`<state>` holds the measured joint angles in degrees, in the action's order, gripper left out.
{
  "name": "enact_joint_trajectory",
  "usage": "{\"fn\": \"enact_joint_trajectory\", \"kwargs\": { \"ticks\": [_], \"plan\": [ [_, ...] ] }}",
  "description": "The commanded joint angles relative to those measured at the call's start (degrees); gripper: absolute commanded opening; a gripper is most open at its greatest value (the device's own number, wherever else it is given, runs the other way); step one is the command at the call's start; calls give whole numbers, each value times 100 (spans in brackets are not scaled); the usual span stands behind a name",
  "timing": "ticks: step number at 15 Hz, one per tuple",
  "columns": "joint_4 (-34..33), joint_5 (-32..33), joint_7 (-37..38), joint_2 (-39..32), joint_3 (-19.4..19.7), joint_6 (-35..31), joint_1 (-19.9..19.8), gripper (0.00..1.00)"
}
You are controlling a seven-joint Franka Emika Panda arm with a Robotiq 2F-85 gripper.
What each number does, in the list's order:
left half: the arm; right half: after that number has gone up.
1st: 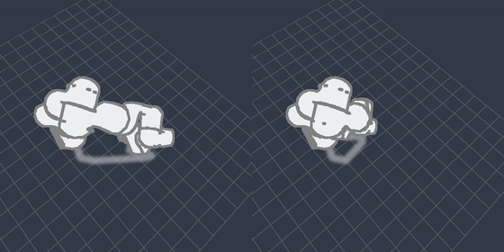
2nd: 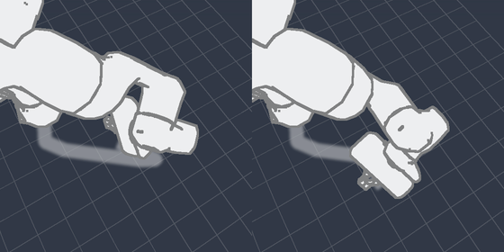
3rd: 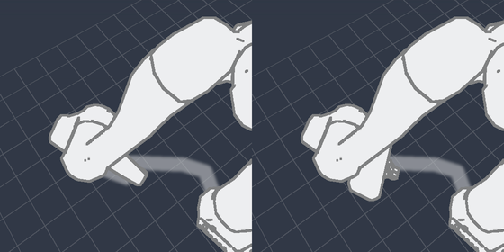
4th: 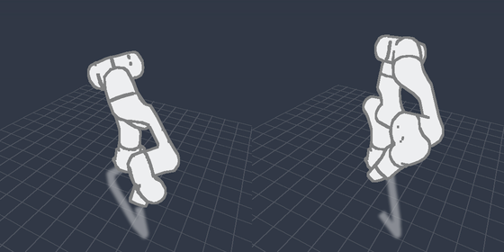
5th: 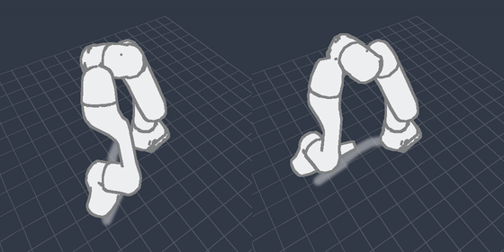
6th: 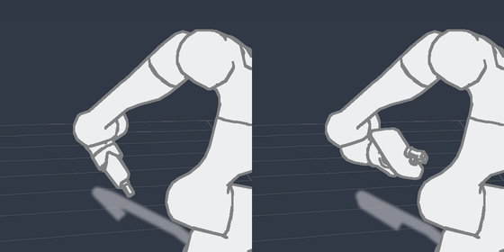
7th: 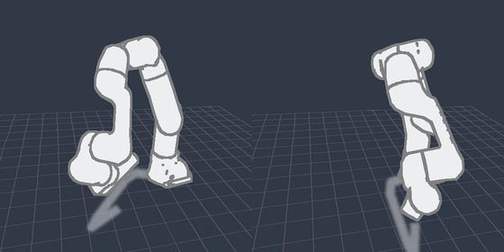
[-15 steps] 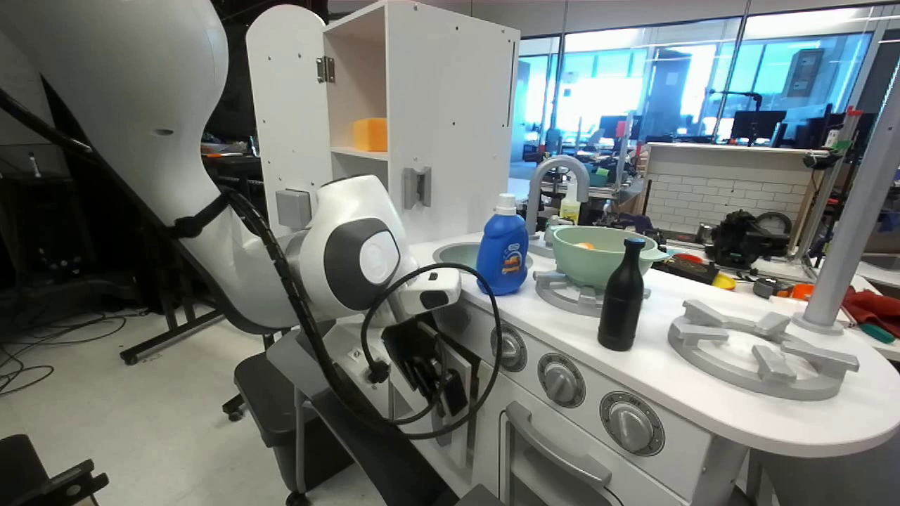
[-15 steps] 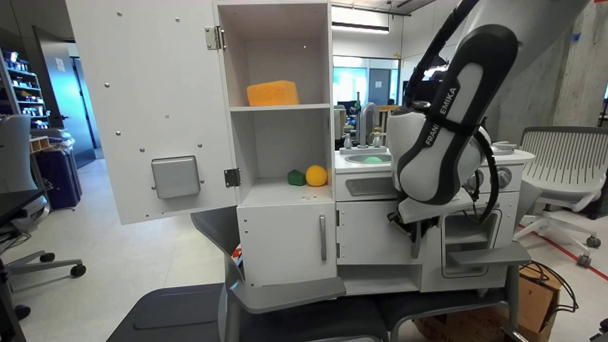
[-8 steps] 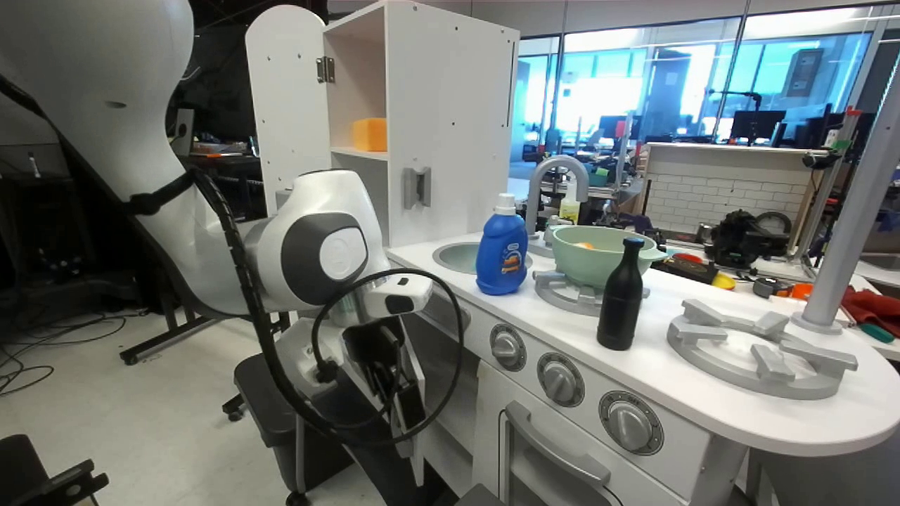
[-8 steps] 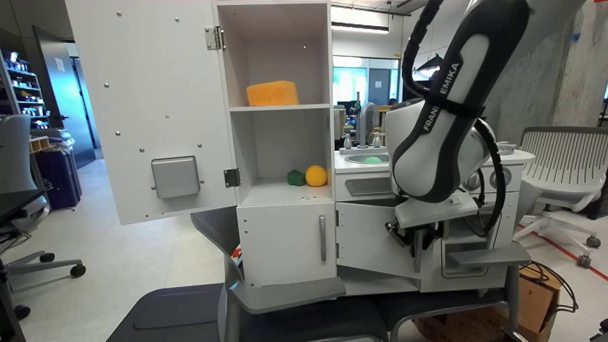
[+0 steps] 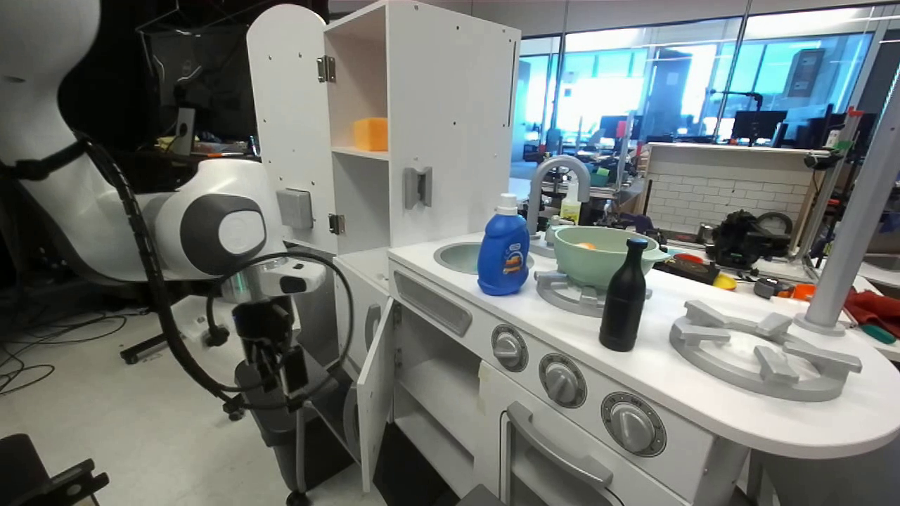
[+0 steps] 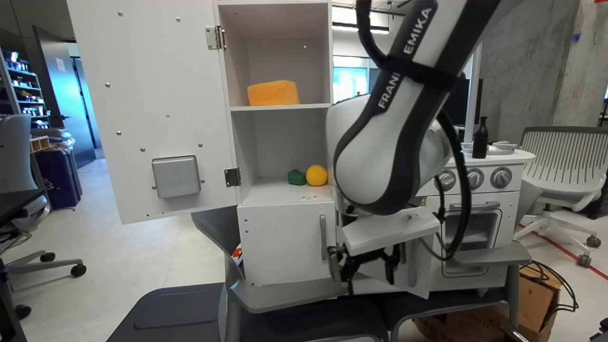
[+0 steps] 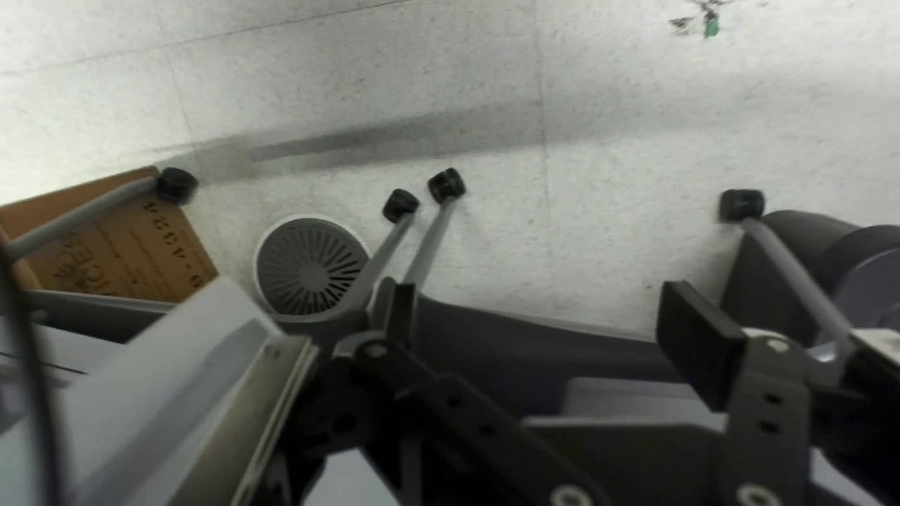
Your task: Open the bottom door of cabinet, pick up the blue bottle and light green object and put them in the bottom compartment.
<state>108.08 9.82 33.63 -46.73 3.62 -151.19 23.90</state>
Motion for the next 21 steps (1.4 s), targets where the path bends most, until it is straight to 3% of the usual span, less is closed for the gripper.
{"fn": "enact_joint_trajectory", "kwargs": {
  "ticks": [1,6,8,12,15,19,21],
  "plan": [
    [-149,-127,-521,217,-388,458,151,100],
    [92,59,-936,1006,-607,1097,378,100],
    [387,136,-1089,1664,-671,1442,378,100],
    [797,619,-885,2753,-490,2063,270,100],
    [1024,1050,-757,3536,-437,2554,-86,100],
    [1206,1317,-711,4401,-370,2884,-865,100],
    [1383,1581,-814,4633,-238,2564,-1374,100]
  ]
}}
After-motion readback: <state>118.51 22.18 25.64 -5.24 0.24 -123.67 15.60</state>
